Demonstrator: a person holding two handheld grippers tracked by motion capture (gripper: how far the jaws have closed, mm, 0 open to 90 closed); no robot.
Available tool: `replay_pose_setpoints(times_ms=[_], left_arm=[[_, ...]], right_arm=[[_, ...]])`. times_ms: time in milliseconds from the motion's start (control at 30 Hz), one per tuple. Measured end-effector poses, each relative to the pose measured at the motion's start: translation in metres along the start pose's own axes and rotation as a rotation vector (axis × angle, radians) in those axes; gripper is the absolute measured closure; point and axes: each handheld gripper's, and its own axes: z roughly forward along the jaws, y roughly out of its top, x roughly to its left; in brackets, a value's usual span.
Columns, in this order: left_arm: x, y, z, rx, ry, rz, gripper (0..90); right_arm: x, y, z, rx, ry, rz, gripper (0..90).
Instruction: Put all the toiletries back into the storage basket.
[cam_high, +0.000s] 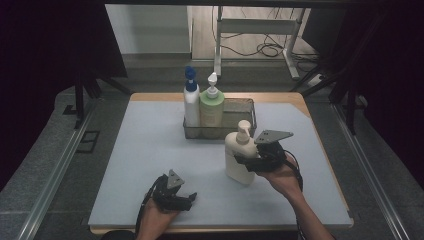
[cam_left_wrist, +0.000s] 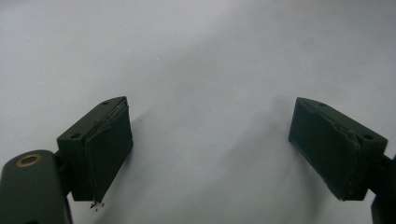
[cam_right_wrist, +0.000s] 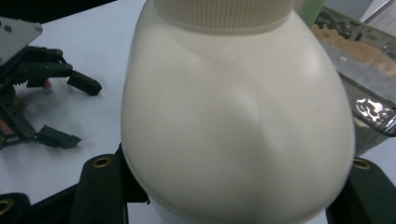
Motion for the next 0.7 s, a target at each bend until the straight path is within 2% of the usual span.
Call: replay_pose_setpoints(times_ms=[700], left_arm=[[0.000, 0.000, 0.000, 0.002, 0.000, 0.005, 13.1]], right_arm=[[-0.017, 0.045, -0.011, -0.057, -0.065, 0.034, 38.3]])
